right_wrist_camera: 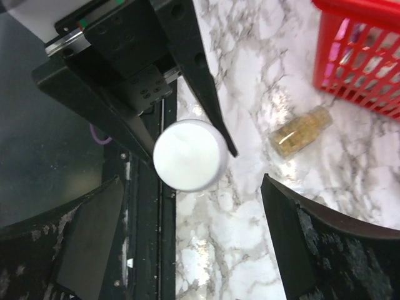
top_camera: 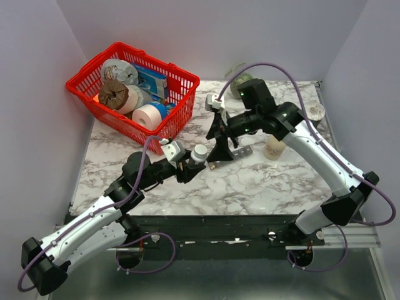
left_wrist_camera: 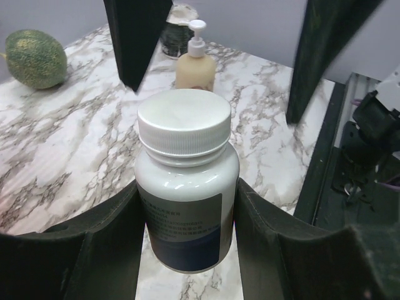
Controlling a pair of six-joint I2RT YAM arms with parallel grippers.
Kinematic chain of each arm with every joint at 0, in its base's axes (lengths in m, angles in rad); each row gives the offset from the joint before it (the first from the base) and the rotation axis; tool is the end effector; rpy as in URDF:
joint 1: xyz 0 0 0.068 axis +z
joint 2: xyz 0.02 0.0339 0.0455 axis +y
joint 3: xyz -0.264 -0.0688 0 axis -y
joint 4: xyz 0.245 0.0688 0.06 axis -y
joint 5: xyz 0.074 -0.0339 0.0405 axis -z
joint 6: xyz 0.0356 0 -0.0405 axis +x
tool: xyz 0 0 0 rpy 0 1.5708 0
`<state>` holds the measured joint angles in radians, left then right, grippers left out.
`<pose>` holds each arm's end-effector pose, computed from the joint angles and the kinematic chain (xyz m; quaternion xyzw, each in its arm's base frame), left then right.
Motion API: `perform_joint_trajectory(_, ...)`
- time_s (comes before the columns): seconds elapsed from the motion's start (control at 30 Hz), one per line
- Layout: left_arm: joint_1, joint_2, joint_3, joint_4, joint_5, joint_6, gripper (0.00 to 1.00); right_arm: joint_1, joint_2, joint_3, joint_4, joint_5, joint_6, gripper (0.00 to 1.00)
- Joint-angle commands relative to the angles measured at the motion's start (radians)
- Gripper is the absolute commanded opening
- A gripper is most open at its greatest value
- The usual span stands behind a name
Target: Sort the pills into containers
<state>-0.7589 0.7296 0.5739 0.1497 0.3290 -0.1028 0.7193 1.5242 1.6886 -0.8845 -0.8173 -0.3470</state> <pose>0.1243 -0.1337 0.3101 0.3347 0.6251 -0.3960 0.5834 0.2187 0.2261 0.4116 -0.5661 0.6365 0.4258 0.3051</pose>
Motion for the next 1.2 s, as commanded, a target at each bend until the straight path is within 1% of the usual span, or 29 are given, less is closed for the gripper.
perform_joint_trajectory(0.0,0.006,-0.027,0.006,-0.010,0.160,-0.005,0.00,-0.057,-0.082,0.068,-0.122,-0.135,-0.230,1.00)
perform_joint_trajectory(0.07,0.009,-0.016,0.015,-0.007,0.224,-0.011,0.00,-0.058,-0.131,0.048,-0.187,-0.178,-0.384,1.00)
perform_joint_trajectory(0.1,0.010,-0.009,0.020,-0.001,0.316,-0.014,0.00,-0.058,-0.148,0.019,-0.232,-0.222,-0.591,1.00)
perform_joint_trajectory(0.13,0.010,0.011,0.026,0.005,0.358,-0.026,0.00,-0.057,-0.166,0.004,-0.313,-0.288,-0.688,1.00)
perform_joint_trajectory(0.2,0.012,0.040,0.052,0.011,0.479,-0.037,0.00,-0.046,-0.156,-0.004,-0.390,-0.333,-0.853,1.00)
perform_joint_trajectory(0.23,0.012,0.068,0.064,0.007,0.511,-0.038,0.00,-0.031,-0.142,0.022,-0.453,-0.351,-0.875,1.00)
perform_joint_trajectory(0.3,0.012,0.088,0.084,0.005,0.539,-0.041,0.00,-0.009,-0.079,0.057,-0.526,-0.352,-0.935,0.99)
perform_joint_trajectory(0.33,0.012,0.097,0.087,0.004,0.548,-0.038,0.00,0.008,-0.058,0.083,-0.565,-0.350,-0.932,0.97)
perform_joint_trajectory(0.4,0.013,0.108,0.099,0.001,0.559,-0.031,0.00,0.015,-0.027,0.089,-0.571,-0.349,-0.908,0.93)
perform_joint_trajectory(0.43,0.013,0.122,0.104,-0.004,0.568,-0.029,0.00,0.022,-0.027,0.083,-0.547,-0.342,-0.890,0.91)
perform_joint_trajectory(0.57,0.013,0.148,0.121,-0.004,0.591,-0.026,0.00,0.040,-0.047,0.016,-0.446,-0.284,-0.802,0.88)
perform_joint_trajectory(0.6,0.013,0.151,0.124,-0.006,0.593,-0.026,0.00,0.045,-0.050,0.011,-0.433,-0.275,-0.787,0.88)
perform_joint_trajectory(0.7,0.013,0.159,0.129,-0.010,0.591,-0.021,0.00,0.057,-0.042,0.011,-0.436,-0.256,-0.778,0.81)
perform_joint_trajectory(0.73,0.013,0.160,0.130,-0.012,0.588,-0.017,0.00,0.060,-0.038,0.013,-0.436,-0.250,-0.768,0.74)
perform_joint_trajectory(0.8,0.013,0.162,0.129,-0.015,0.564,-0.015,0.00,0.062,-0.035,0.011,-0.430,-0.243,-0.742,0.68)
perform_joint_trajectory(0.83,0.013,0.159,0.129,-0.015,0.552,-0.012,0.00,0.063,-0.036,0.006,-0.407,-0.231,-0.725,0.61)
perform_joint_trajectory(0.87,0.013,0.156,0.129,-0.013,0.530,-0.012,0.00,0.063,-0.041,-0.001,-0.392,-0.221,-0.709,0.58)
perform_joint_trajectory(0.9,0.013,0.151,0.127,-0.012,0.489,-0.012,0.00,0.065,-0.042,-0.010,-0.368,-0.212,-0.649,0.55)
perform_joint_trajectory(0.93,0.013,0.137,0.126,-0.006,0.454,-0.015,0.00,0.065,-0.048,-0.035,-0.310,-0.189,-0.609,0.51)
perform_joint_trajectory(1.0,0.013,0.114,0.110,0.033,0.375,-0.037,0.00,0.065,-0.055,-0.059,-0.256,-0.174,-0.501,0.48)
perform_joint_trajectory(1.03,0.013,0.085,0.103,0.059,0.301,-0.044,0.00,0.065,-0.055,-0.085,-0.216,-0.163,-0.472,0.40)
perform_joint_trajectory(1.07,0.013,0.070,0.083,0.107,0.254,-0.057,0.00,0.065,-0.055,-0.099,-0.193,-0.155,-0.437,0.37)
perform_joint_trajectory(1.1,0.012,0.056,0.072,0.137,0.214,-0.081,0.00,0.065,-0.061,-0.121,-0.162,-0.140,-0.372,0.37)
perform_joint_trajectory(1.13,0.013,0.033,0.061,0.160,0.134,-0.090,0.00,0.068,-0.068,-0.141,-0.110,-0.103,-0.351,0.37)
perform_joint_trajectory(1.17,0.013,0.027,0.054,0.184,0.095,-0.100,0.00,0.066,-0.079,-0.192,-0.075,-0.079,-0.325,0.37)
